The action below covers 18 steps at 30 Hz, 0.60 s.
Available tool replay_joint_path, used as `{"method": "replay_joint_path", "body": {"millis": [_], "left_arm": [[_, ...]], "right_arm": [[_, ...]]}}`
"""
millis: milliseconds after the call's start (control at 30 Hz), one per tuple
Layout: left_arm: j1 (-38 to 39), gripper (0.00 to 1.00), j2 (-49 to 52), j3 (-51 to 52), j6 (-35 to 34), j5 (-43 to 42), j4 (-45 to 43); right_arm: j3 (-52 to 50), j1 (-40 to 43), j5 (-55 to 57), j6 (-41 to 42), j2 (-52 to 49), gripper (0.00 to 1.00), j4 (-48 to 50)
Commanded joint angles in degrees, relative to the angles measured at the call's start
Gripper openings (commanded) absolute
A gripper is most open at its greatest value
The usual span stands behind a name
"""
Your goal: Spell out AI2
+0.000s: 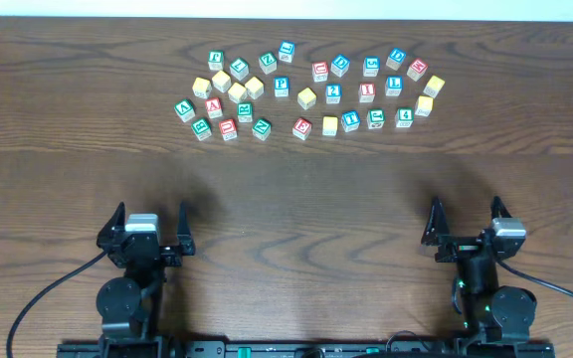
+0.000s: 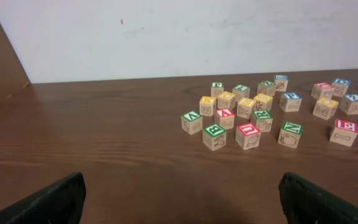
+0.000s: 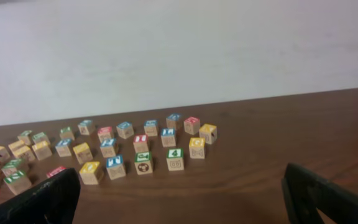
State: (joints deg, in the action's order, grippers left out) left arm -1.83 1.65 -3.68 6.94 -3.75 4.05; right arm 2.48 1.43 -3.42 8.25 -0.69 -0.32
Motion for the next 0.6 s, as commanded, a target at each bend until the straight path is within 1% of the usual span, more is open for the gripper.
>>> {"method": "replay_joint_path", "body": {"millis": [0,267,400,500,567], "left_arm": [[-0.24,0.98,2.40,-3.74,0.52,-0.15,-0.22],[-0.24,0.98,12.66,-9.44,0.52,-0.15,-0.24],[-0.24,0.98,19.61,-14.10,0.55,-0.15,-0.22],[-0.24,0.98,25.22,-17.97,0.52,-0.15,-0.22],[-0.24,0.98,28.65,-20.48,0.52,-0.22,-0.11]], "right_arm": [[2.32,0.50,-1.38,-0.66,-0.28,0.99,0.13],[6.47,0.50,-1.68,-0.68,-5.57,0.99,0.13],[10.34,0.50,-1.77,-0.96,-10.99,0.99,0.11],[14.01,0.50,-4.13,-4.26,-15.82,0.99,0.04],[16.70,0.50,-4.55,-4.72,-19.08,0.99,-0.57]]}}
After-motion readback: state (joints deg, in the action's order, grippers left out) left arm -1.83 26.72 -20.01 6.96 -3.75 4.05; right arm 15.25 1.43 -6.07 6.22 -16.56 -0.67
